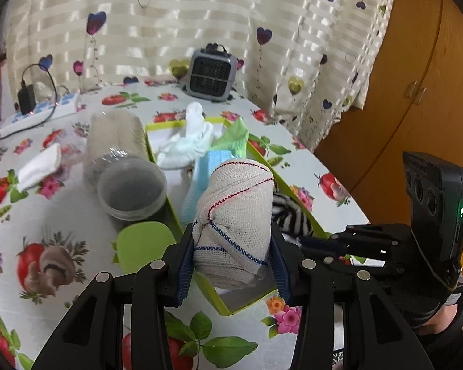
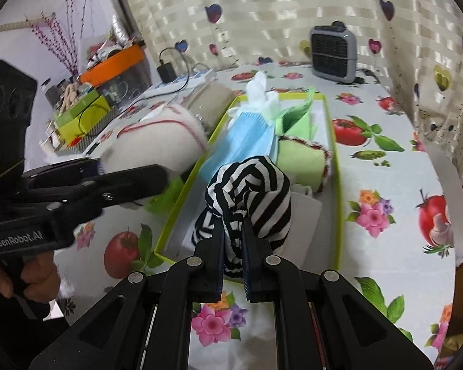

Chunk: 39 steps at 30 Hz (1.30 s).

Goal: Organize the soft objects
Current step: 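Carry the beige sock and striped sock over the white box with both grippers, then lower both socks into the white box and open both grippers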

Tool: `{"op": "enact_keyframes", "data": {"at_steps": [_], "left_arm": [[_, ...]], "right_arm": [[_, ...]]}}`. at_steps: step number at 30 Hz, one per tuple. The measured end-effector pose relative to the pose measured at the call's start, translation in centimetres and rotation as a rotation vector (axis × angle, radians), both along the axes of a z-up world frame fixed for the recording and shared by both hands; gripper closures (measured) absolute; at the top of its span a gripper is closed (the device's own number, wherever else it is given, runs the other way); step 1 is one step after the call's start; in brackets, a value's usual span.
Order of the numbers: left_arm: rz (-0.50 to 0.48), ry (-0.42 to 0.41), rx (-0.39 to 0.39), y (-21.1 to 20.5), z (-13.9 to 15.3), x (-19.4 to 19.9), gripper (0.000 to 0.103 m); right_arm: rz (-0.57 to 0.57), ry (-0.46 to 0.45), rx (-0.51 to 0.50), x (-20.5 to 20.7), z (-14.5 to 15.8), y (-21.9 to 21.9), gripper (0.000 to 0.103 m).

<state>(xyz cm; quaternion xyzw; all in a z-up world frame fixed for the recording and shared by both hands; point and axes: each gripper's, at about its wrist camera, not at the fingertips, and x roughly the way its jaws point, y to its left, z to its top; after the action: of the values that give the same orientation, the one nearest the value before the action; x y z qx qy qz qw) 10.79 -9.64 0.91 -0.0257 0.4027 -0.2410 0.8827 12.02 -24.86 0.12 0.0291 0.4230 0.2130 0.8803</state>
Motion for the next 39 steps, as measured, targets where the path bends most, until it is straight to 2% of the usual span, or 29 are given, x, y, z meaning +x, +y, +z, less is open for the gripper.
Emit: {"op": "enact_keyframes", "data": {"at_steps": [4,7,9,11,16,21,32,39], "left_arm": [[-0.006,0.029,0.012,-0.6,-1.0,0.7,0.060],[-0.013,0.045,0.015,-0.9,-1.4,1.1,0.060],[-0.021,0.049,0.013,-1.0,-1.6,1.3,0.060],[-0.026,0.052,0.014,-1.2,-1.8,1.4,0.060],[-0.043,0.086,0.029,-1.8,-3.0,2.1,0.059],[-0.058,0.085,0.037,-2.4,-3.0,2.6,0.059],[-0.081,-0.012,0.025,-2.2,-0.9,0.8,0.055],[-0.073,-0.019,0.007,-1.6,-0.3,0.2,0.054]], "right_arm": [[0.060,0.045,-0.032,0.4,-1.0,0.9,0.089],[0.093,0.056,-0.077,0.2,-1.5,1.5,0.080],[0.106,0.043,-0.083,-0.1,-1.3,1.5,0.066],[0.119,0.026,-0.085,-0.5,-0.8,1.3,0.063],[0.137,-0.014,-0.083,-1.2,0.1,1.0,0.063],[0.135,-0.042,-0.067,-1.5,1.0,0.4,0.063],[0.041,-0.102,0.003,-1.7,2.6,-2.3,0.063],[0.007,-0.097,0.018,-1.3,2.4,-2.9,0.063]]}}
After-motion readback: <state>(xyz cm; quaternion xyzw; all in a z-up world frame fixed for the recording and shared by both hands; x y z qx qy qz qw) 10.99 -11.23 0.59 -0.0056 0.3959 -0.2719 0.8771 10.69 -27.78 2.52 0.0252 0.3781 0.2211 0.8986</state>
